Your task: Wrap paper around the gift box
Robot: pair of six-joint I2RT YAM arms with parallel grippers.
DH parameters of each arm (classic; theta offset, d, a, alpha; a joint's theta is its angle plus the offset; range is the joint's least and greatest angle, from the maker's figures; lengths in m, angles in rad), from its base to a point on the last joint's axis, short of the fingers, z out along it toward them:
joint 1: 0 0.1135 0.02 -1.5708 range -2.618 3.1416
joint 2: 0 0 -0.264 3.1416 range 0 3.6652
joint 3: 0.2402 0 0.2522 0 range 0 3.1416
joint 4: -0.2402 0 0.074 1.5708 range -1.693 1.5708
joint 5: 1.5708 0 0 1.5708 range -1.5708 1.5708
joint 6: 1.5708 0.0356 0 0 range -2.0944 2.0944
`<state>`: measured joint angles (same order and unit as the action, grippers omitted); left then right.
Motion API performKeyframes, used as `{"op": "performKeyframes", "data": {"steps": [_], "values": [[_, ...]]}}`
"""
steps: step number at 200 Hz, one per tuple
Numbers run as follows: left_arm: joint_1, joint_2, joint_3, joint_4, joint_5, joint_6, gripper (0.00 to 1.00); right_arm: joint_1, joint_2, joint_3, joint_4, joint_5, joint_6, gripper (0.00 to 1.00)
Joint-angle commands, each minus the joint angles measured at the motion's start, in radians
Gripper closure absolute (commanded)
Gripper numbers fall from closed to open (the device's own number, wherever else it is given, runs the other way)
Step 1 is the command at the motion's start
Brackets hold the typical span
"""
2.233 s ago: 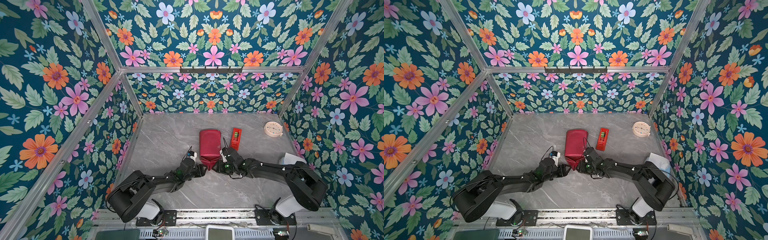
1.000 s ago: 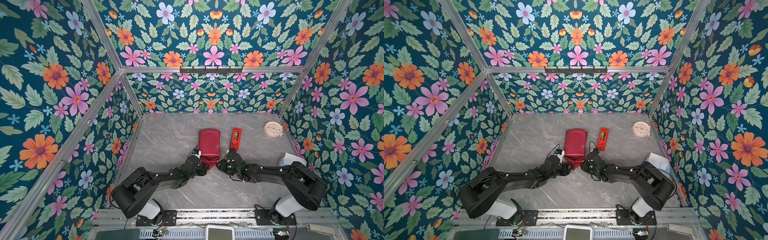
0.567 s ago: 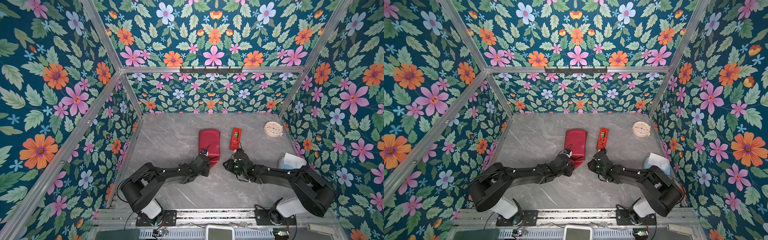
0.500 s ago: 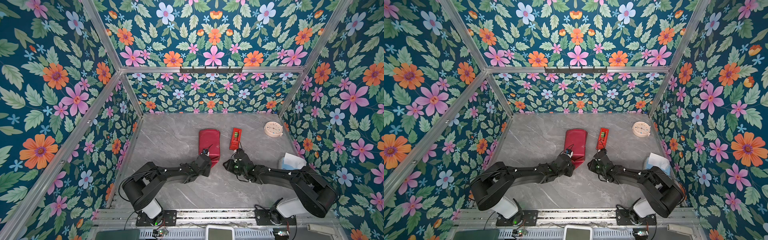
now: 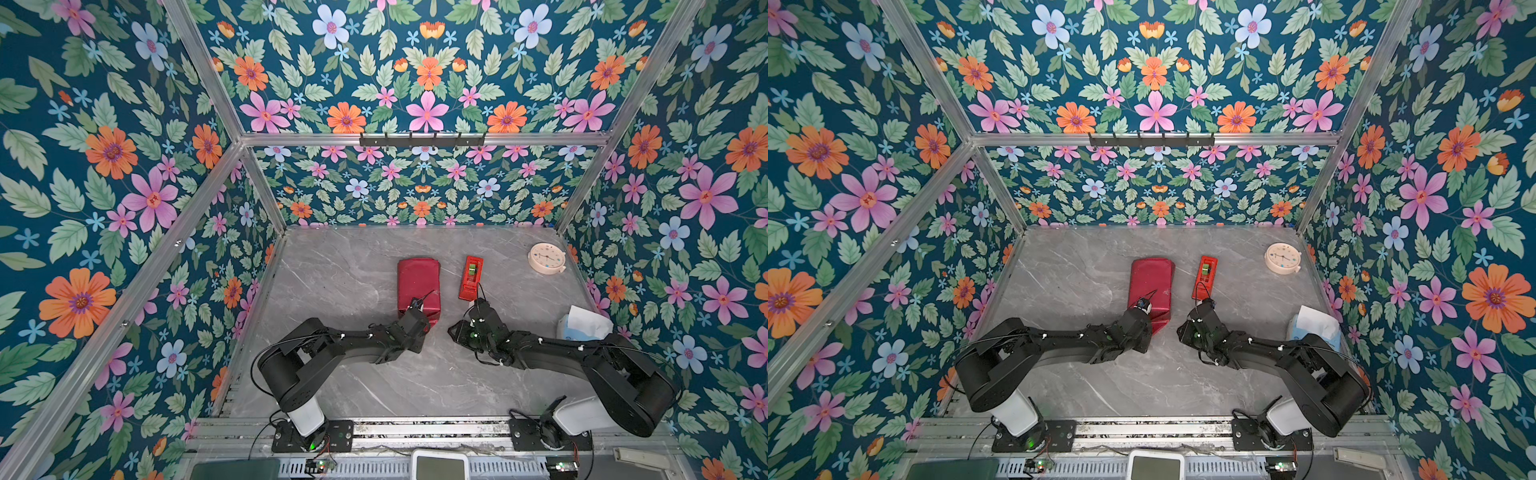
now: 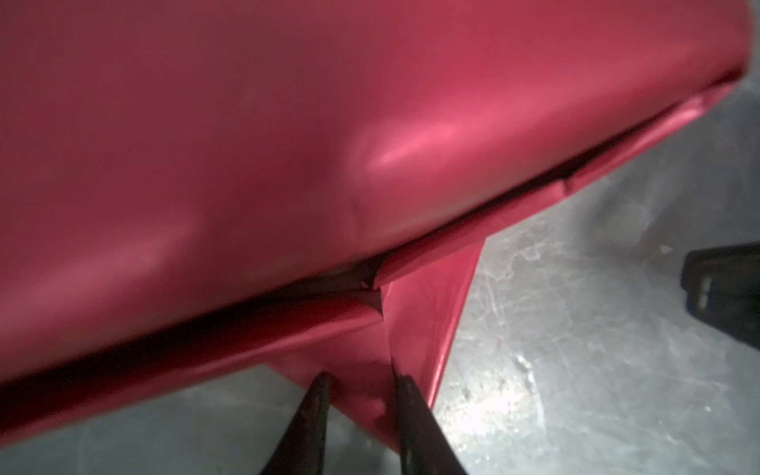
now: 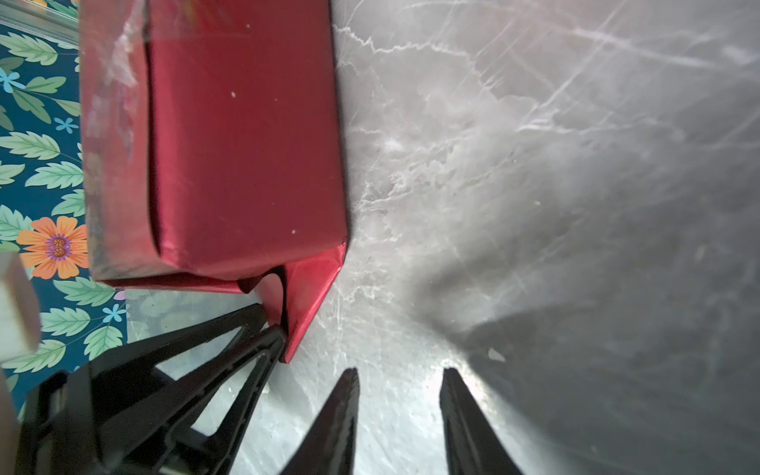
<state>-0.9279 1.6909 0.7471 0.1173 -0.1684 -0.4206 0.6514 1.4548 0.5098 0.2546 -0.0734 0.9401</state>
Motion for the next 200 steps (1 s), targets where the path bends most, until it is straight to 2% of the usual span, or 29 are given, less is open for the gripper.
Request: {"op": "performKeyframes", "data": {"steps": [1,76,151,200], "values": [[-0.008,0.010,0.006,-0.041,0.006,0.002,0.72,0.001,0.005,0.005,0.011,-0.010,-0.011,0.64],[-0.023,0.029,0.030,-0.042,0.004,0.001,0.86,0.007,0.042,0.009,0.044,-0.056,0.008,0.64],[-0.026,0.006,0.048,-0.033,0.021,-0.015,1.00,0.065,0.111,0.050,0.101,-0.063,0.043,0.64],[-0.026,-0.016,0.050,-0.033,0.037,-0.024,1.00,0.103,0.171,0.059,0.154,-0.052,0.072,0.69]]}}
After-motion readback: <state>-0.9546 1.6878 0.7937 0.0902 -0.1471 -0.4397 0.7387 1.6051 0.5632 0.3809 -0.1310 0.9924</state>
